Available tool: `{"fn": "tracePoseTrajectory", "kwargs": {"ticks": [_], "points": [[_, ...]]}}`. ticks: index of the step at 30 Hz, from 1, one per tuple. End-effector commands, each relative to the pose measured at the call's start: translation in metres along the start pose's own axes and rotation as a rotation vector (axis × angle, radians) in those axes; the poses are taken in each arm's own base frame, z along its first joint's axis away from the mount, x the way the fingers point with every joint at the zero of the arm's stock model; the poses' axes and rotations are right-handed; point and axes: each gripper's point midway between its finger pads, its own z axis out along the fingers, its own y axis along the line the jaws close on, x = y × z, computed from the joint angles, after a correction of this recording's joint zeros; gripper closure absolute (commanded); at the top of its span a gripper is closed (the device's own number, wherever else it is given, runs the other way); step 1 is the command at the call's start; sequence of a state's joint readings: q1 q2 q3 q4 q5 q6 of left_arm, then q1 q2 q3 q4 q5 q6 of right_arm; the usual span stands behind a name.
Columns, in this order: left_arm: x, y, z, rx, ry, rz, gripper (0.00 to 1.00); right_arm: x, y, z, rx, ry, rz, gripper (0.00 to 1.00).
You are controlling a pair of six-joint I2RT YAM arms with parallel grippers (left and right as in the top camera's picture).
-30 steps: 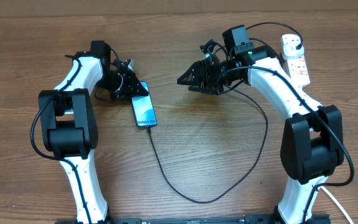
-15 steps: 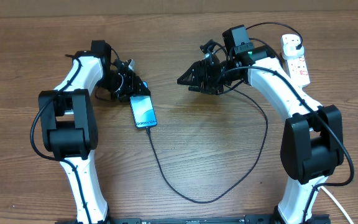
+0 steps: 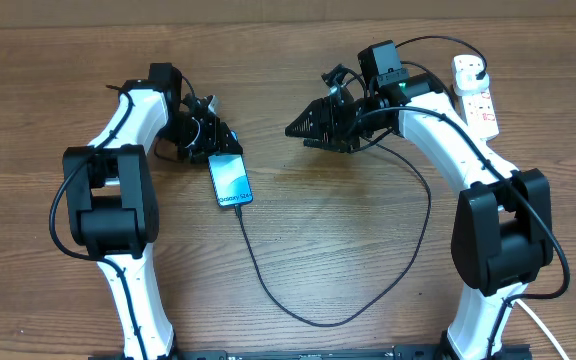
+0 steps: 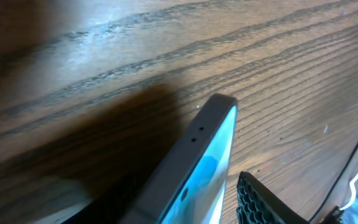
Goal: Plug charger to phone and switch on socket
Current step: 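Lay the phone flat on the table with the left gripper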
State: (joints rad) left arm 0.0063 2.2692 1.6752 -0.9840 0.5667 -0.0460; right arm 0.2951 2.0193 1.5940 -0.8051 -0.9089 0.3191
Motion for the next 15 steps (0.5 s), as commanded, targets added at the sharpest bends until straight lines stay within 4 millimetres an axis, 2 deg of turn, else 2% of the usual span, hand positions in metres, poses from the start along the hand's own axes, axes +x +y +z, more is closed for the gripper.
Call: {"fn": "tracePoseTrajectory", "kwargs": {"ticks": [1, 5, 15], "points": [[0.0066, 0.0403, 0.0074, -0.179, 0.031, -0.015, 0.51, -0.0016, 0.0022, 0.0006, 0.001, -0.003, -0.020, 0.43], [0.0075, 0.0436, 0.0067, -0.199, 0.034, -0.020, 0.43, -0.0015, 0.0021, 0.0006, 0.002, -0.003, -0.019, 0.43], [0.0074, 0.0471, 0.0060, -0.221, 0.031, -0.043, 0.43, -0.0004, 0.0017, 0.0006, 0.003, 0.001, -0.017, 0.43]]}}
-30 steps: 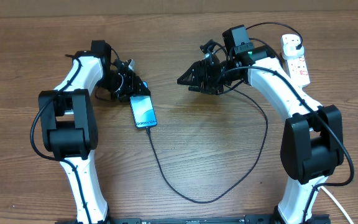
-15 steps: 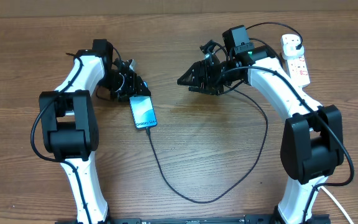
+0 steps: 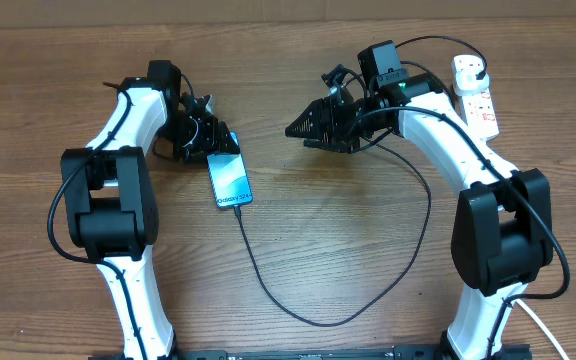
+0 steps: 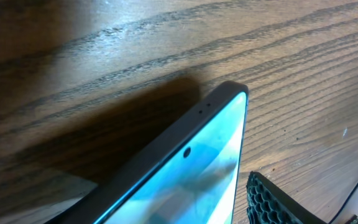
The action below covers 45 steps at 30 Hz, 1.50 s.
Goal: Plug charger to phone and switch on socket
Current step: 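Lay the phone flat on the table with the left gripper, then open the left gripper and lift it away from the phone, then move the right gripper to the white power strip's switch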
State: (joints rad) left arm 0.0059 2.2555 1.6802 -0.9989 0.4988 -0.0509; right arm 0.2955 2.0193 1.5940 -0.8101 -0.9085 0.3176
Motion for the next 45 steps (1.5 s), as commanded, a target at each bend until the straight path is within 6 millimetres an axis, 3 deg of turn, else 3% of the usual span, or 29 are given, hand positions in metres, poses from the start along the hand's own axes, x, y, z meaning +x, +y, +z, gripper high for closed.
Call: {"fn": "tracePoseTrajectory", "kwargs": {"ticks": [1, 11, 19, 22, 25, 31, 37, 40, 45], "points": [[0.007, 0.039, 0.014, -0.159, 0.039, -0.039, 0.43, -0.001, 0.002, 0.000, 0.002, -0.002, -0.019, 0.43], [0.012, 0.055, 0.011, -0.252, 0.051, -0.077, 0.44, -0.001, 0.002, 0.000, 0.002, -0.002, -0.019, 0.43], [0.013, 0.056, 0.011, -0.259, 0.052, -0.078, 0.44, -0.001, 0.000, 0.000, 0.010, -0.002, -0.016, 0.43], [0.011, 0.058, 0.008, -0.274, 0.045, -0.086, 0.35, -0.001, 0.000, 0.000, 0.010, -0.002, -0.016, 0.44], [0.005, 0.060, -0.002, -0.292, 0.027, -0.102, 0.32, -0.001, 0.000, 0.000, 0.010, -0.002, -0.016, 0.44], [-0.021, 0.044, -0.052, -0.312, -0.067, -0.082, 0.31, -0.001, -0.005, -0.004, 0.047, -0.010, -0.041, 0.47], [-0.042, 0.004, -0.127, -0.306, -0.223, -0.027, 0.30, -0.005, -0.013, -0.028, 0.195, -0.086, -0.054, 0.48], [-0.043, -0.018, -0.167, -0.300, -0.298, 0.000, 0.30, -0.012, -0.009, -0.057, 0.259, -0.169, -0.073, 0.47], [-0.036, -0.053, -0.230, -0.287, -0.442, 0.054, 0.31, -0.020, -0.013, -0.126, 0.386, -0.324, -0.050, 0.41]]}}
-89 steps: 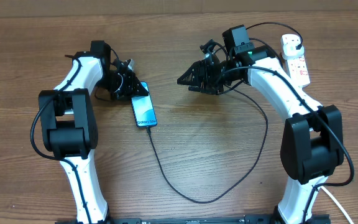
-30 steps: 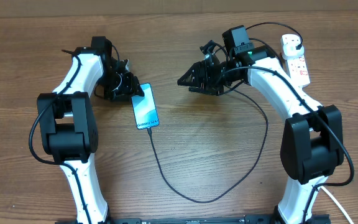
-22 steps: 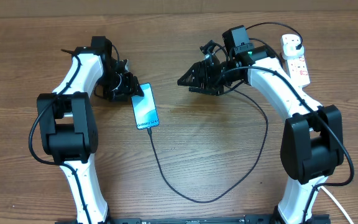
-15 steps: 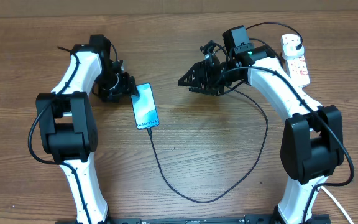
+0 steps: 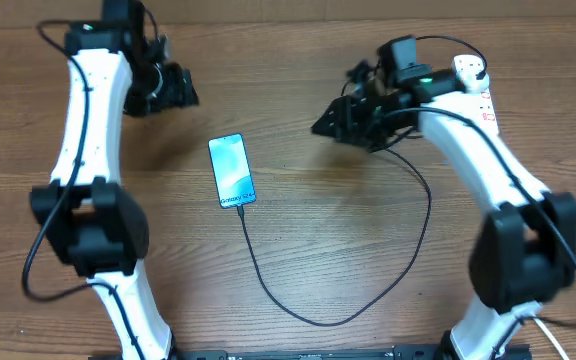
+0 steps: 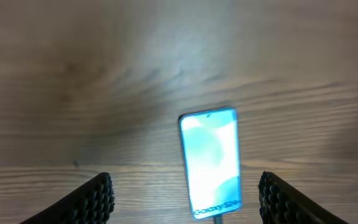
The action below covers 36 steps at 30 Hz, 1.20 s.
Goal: Plug charger to phone and switch on socket
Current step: 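Move the right gripper to the white power strip's switch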
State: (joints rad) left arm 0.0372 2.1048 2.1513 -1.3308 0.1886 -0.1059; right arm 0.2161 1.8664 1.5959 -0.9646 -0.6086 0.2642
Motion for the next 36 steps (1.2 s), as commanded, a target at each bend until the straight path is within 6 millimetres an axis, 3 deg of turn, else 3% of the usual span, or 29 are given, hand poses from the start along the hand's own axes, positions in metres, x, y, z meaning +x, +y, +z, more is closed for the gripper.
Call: {"fn": "tracePoseTrajectory", "kwargs": {"ticks": [1, 8, 9, 10, 15, 18, 26, 36], "points": [[-0.015, -0.014, -0.067, 0.008, -0.167, 0.024, 0.31, -0.027, -0.012, -0.064, 0.119, -0.191, -0.017, 0.38], [-0.009, -0.028, -0.145, 0.026, -0.345, 0.057, 0.25, -0.040, -0.099, -0.142, 0.288, -0.341, 0.188, 0.34], [-0.008, -0.029, -0.152, 0.029, -0.361, 0.060, 0.00, -0.042, -0.112, -0.152, 0.299, -0.363, 0.221, 0.34], [-0.006, -0.030, -0.158, 0.030, -0.374, 0.062, 0.00, -0.043, -0.123, -0.162, 0.310, -0.387, 0.245, 0.34], [-0.005, -0.031, -0.164, 0.032, -0.385, 0.065, 0.00, -0.056, -0.178, -0.211, 0.393, -0.530, 0.335, 0.34], [-0.005, -0.031, -0.159, 0.031, -0.375, 0.064, 0.00, -0.062, -0.204, -0.228, 0.467, -0.589, 0.355, 0.34], [-0.006, -0.031, -0.158, 0.030, -0.373, 0.063, 0.00, -0.081, -0.253, -0.225, 0.598, -0.620, 0.345, 0.30], [-0.006, -0.031, -0.158, 0.031, -0.373, 0.063, 0.00, -0.104, -0.311, -0.184, 0.632, -0.604, 0.364, 0.29]]}}
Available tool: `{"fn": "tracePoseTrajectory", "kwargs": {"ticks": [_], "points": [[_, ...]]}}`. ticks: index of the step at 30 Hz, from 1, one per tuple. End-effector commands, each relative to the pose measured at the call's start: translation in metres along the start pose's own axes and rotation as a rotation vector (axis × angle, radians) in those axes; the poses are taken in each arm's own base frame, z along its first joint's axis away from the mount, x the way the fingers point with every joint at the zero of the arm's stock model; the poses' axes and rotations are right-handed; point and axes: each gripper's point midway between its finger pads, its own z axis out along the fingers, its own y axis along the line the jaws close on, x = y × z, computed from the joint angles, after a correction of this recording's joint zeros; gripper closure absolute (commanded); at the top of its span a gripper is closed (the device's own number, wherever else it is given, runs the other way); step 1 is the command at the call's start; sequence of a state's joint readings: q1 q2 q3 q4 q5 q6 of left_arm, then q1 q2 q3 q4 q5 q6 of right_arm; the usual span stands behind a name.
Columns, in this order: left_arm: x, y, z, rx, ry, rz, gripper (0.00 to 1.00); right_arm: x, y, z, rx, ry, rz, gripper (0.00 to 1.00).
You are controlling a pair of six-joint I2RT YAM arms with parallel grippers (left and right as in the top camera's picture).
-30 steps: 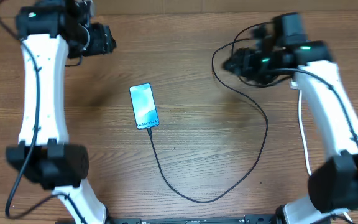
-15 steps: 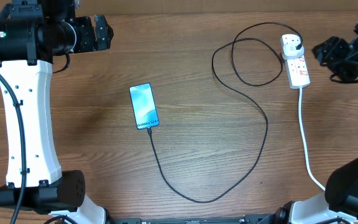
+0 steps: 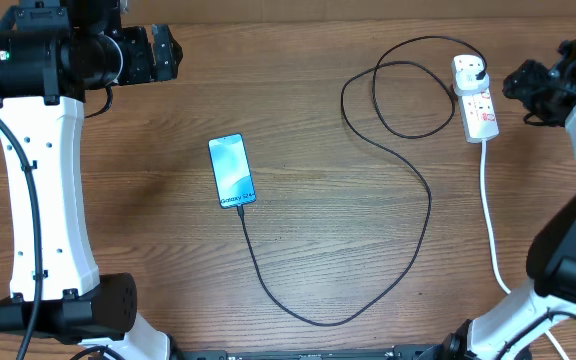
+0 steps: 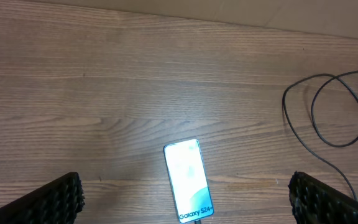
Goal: Plug charger to phone and switch on socket
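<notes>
A phone (image 3: 231, 171) lies flat on the wooden table with its screen lit. A black charger cable (image 3: 251, 255) is plugged into its near end. The cable runs round in a wide loop to a plug in the white power strip (image 3: 475, 100) at the far right. My left gripper (image 3: 156, 55) hangs high at the far left, open and empty. In the left wrist view the phone (image 4: 188, 180) shows between the wide-apart fingers (image 4: 58, 199) of the left gripper (image 4: 184, 190). My right gripper (image 3: 528, 85) is just right of the strip; its jaws are not readable.
The cable coils in a loop (image 3: 398, 90) left of the strip, also seen as a cable loop (image 4: 328, 112) in the left wrist view. The strip's white lead (image 3: 488, 210) runs down the right side towards the front edge. A pale wall borders the table's far edge.
My right gripper has moved from the middle of the table, by the cable, to beside the power strip at the far right. The left gripper sits higher, further from the phone. The phone has not moved.
My left gripper was down at the phone's far end, the phone tilted, the cable in it, and the right gripper hovered near the middle. Then the phone lay flatter. Later the left gripper stood open, far left. Now the right gripper is beside the strip.
</notes>
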State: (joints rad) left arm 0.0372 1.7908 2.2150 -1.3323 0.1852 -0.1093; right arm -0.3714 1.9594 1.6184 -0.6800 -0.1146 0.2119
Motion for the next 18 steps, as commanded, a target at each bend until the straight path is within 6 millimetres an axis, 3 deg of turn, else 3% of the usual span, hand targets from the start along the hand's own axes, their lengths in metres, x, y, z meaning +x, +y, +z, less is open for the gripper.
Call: {"fn": "tracePoseTrajectory", "kwargs": {"ticks": [1, 7, 18], "points": [[-0.002, 0.000, 0.001, -0.006, -0.005, -0.002, 0.00, -0.002, -0.007, 0.023, 0.026, -0.002, -0.005, 0.29], [-0.002, 0.000, 0.001, -0.006, -0.005, -0.002, 0.00, 0.000, -0.024, 0.061, 0.088, -0.016, -0.013, 0.29], [-0.002, 0.000, 0.001, -0.006, -0.005, -0.002, 0.00, -0.005, -0.027, 0.088, 0.079, -0.058, -0.049, 0.29]]}}
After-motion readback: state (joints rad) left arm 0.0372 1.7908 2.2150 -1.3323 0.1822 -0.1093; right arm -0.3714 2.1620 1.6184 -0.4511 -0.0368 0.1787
